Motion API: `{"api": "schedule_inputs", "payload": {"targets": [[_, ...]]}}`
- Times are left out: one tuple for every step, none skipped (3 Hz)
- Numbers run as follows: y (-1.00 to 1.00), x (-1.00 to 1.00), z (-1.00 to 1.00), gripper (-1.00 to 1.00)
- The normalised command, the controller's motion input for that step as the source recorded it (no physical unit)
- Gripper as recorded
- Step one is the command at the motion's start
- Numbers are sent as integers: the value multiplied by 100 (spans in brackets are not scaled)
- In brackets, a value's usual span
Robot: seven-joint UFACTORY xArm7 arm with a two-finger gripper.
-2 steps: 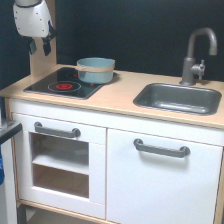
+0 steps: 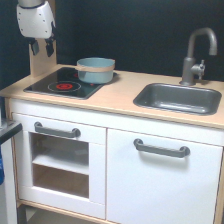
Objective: Place the pot in the sink
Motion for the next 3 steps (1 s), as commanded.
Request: {"api": "schedule_inputs", "payload": {"targets": [[42,58,-14,100],[62,83,-3,100],[71,84,-8,100]]}}
